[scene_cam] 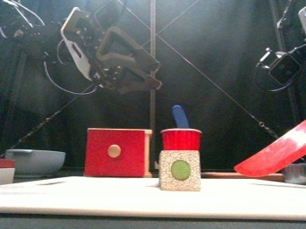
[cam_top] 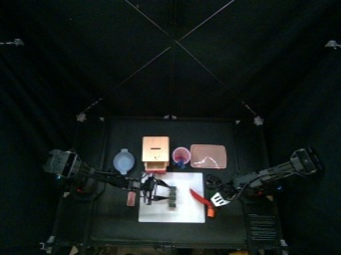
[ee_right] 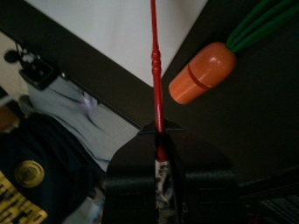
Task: Place sushi on board then cut the sushi with the knife then place the pieces on the plate
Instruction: Place the 4 sushi pieces on the plate
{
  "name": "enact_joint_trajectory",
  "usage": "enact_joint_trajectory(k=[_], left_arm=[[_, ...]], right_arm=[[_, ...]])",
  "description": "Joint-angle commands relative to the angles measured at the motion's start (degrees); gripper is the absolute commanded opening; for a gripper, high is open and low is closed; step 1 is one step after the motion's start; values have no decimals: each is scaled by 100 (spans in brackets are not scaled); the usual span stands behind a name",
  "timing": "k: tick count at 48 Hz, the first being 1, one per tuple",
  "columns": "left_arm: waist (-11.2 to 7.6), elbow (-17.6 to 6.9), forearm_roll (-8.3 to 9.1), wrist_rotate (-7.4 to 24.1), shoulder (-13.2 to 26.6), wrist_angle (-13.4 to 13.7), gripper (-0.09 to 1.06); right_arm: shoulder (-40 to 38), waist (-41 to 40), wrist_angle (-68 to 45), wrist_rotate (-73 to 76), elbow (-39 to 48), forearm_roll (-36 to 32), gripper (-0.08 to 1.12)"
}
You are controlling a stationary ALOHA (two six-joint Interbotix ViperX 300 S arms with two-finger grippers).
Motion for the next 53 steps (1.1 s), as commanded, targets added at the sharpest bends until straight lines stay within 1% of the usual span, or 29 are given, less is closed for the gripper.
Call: enact_joint_trajectory(k=[1,8,14,19,25,30,35,41,48,53], left_arm=[[0,-35,9,105,-62,-105,89],[9,97,0,158,-62,-141,89],[18,255,-26,158,-62,-299,89],[18,369,-35,158,-62,-483,89],[18,475,-35,149,-79,-615,88],[9,510,-35,149,-114,-633,88],[-18,519,-35,149,-132,-633,88],[-35,501,-35,149,-132,-642,88],[-44,439,-26,158,-132,-642,88],[-44,404,-26,158,-132,-642,88]], right_arm=[[26,132,-290,817,-53,-369,20],[308,255,-861,1767,-35,-624,27],[615,352,-1318,2092,-70,-633,37],[923,413,-1582,2145,-114,-580,48],[1292,439,-1767,2127,-229,-589,63],[1556,439,-1775,2057,-308,-606,78],[1679,431,-1767,2048,-352,-633,88],[1723,431,-1723,2048,-431,-835,93],[1837,387,-1582,2039,-712,-1090,93],[1934,378,-1195,2039,-888,-1512,93]])
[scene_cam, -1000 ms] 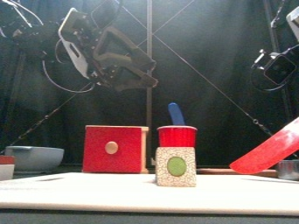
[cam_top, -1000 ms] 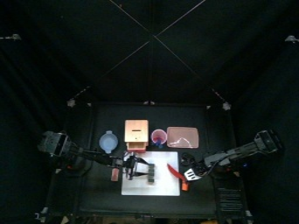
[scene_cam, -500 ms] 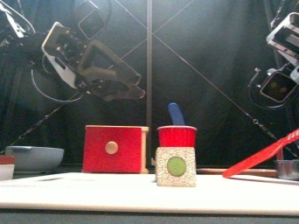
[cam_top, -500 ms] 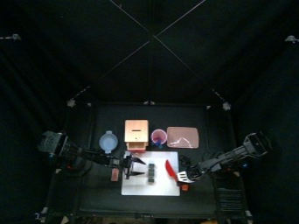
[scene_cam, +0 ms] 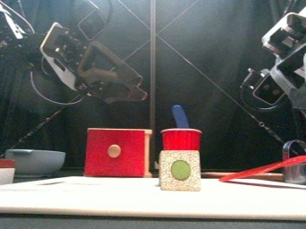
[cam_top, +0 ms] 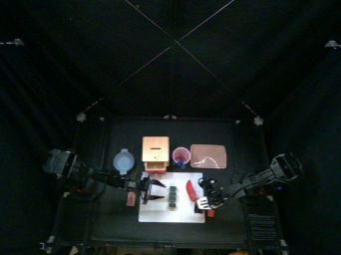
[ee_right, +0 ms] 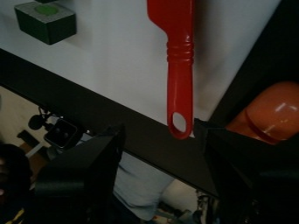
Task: Place sushi on board then cut the sushi with the knife then place the pieces on the plate
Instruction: Place the 4 sushi pieces on the plate
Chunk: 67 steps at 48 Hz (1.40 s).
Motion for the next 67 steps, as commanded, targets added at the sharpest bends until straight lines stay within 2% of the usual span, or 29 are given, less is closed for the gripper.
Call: enact_joint_trajectory(k=[1,11,18,23,30,35,39,45,52,57,67], left_arm=[[-9,-176,-9,9,-114,-62,88],[-9,-211,-18,9,-114,-62,88],[-9,-264,-18,9,-114,-62,88],[-9,-290,-18,9,-158,-62,88],[-9,-246,-18,9,-343,-62,88],[18,-185,-62,-9,-519,-62,88],[26,-79,-229,0,-677,-70,88],[35,132,-580,26,-817,-70,88],[44,343,-940,114,-888,-176,88],[44,431,-1046,158,-914,-237,88],[53,571,-1107,211,-923,-237,88]], right_arm=[[44,-26,439,0,-308,-457,93],[141,-70,1626,-26,-598,-1441,93],[132,-272,1644,-334,-835,-2733,93],[176,-650,1608,-1266,-1081,-3138,94],[369,-1204,1626,-3155,-1310,-2979,93],[615,-1644,1600,-4579,-1512,-2426,93],[800,-1846,1512,-5432,-1661,-2013,93],[1081,-1995,1257,-6381,-1907,-1608,93],[1397,-2101,1213,-6952,-2241,-1415,93],[1582,-2101,1230,-7163,-2479,-1380,93],[1907,-2109,1345,-7471,-2883,-1336,93]])
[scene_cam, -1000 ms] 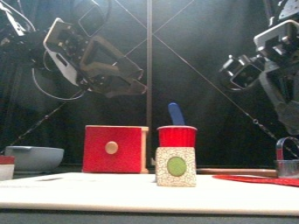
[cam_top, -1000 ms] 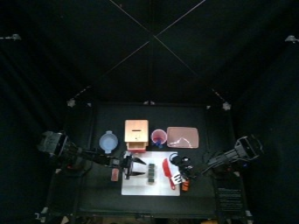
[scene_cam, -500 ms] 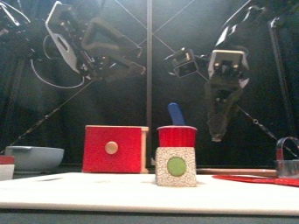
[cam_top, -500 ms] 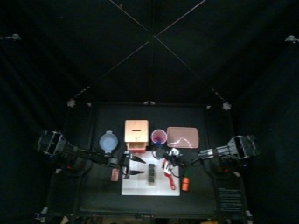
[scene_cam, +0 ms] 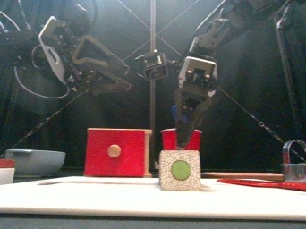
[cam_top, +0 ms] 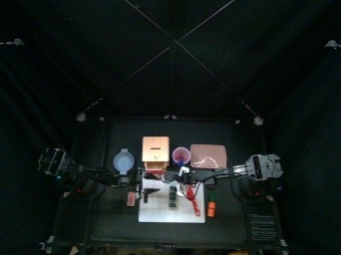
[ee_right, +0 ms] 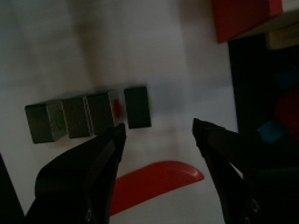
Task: Place sushi on board then cut the sushi with the knife then place the pieces on the plate
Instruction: Place the 4 sushi pieces on the plate
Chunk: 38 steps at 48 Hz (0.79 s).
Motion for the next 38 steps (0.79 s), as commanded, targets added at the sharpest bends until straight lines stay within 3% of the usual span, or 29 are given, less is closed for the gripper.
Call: enact_joint_trajectory(k=[1,10,38], left_arm=[[9,9,-44,18,-79,-53,88],[9,79,-176,26,-114,-62,88],[-44,123,-246,26,-158,-53,88]], right_arm=[[44,-26,18,-141,-316,62,93],[299,-35,0,-211,-475,141,93],[563,-53,0,-229,-483,220,90]])
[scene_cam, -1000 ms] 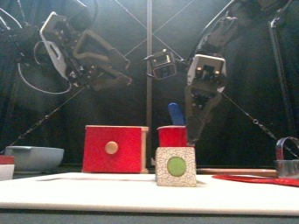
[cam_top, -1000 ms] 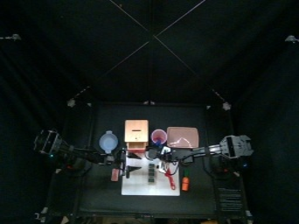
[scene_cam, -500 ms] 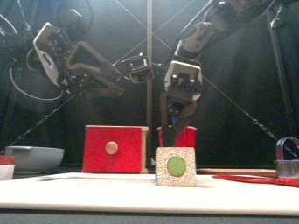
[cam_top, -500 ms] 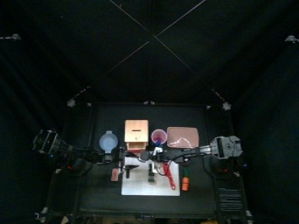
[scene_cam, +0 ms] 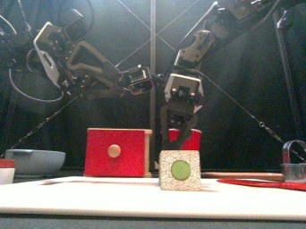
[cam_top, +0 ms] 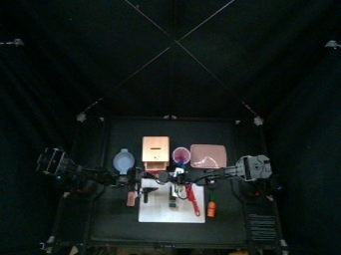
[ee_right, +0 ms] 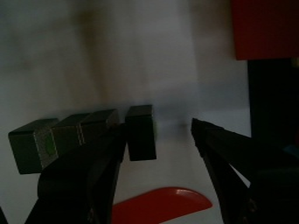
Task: Place sushi on board then cut the sushi with the knife then place the pieces on the plate
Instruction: Place the 4 sushi pieces on the plate
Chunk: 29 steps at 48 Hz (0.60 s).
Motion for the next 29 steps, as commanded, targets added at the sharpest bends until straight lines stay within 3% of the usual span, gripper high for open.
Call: enact_joint_trajectory(k=[1,17,29], left_arm=[[-9,-44,-35,9,-70,-53,88],[-9,-44,-97,9,-70,-53,88],[-18,-9,-123,9,-70,-53,88]], right_arm=[[-105,-9,-35,0,-62,44,89],[-132,18,-53,79,-9,105,52],[-870,26,-44,281,580,439,50]])
